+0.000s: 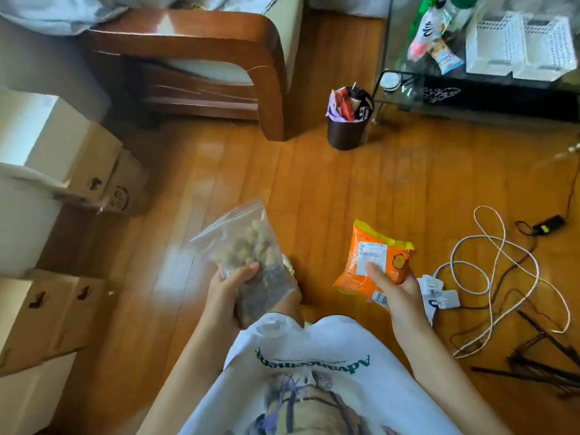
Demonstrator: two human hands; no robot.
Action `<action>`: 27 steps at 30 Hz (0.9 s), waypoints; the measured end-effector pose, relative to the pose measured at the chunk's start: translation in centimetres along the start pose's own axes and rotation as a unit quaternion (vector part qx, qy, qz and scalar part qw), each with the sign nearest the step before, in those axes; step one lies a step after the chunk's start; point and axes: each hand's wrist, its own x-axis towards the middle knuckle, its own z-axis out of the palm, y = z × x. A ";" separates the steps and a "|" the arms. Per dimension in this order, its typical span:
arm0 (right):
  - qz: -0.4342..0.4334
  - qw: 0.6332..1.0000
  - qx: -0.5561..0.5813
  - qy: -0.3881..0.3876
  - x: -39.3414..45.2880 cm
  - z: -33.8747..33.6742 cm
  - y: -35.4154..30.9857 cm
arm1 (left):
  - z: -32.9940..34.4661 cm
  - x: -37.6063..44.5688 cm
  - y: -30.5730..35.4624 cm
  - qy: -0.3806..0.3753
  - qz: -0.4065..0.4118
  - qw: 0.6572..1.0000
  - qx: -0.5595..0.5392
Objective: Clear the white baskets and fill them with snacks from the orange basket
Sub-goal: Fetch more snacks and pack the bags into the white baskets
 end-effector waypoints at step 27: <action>-0.008 0.954 0.159 0.253 27.7 -7.3 -23.6 | 38.9 30.6 17.9 -0.299 -0.046 0.931 0.206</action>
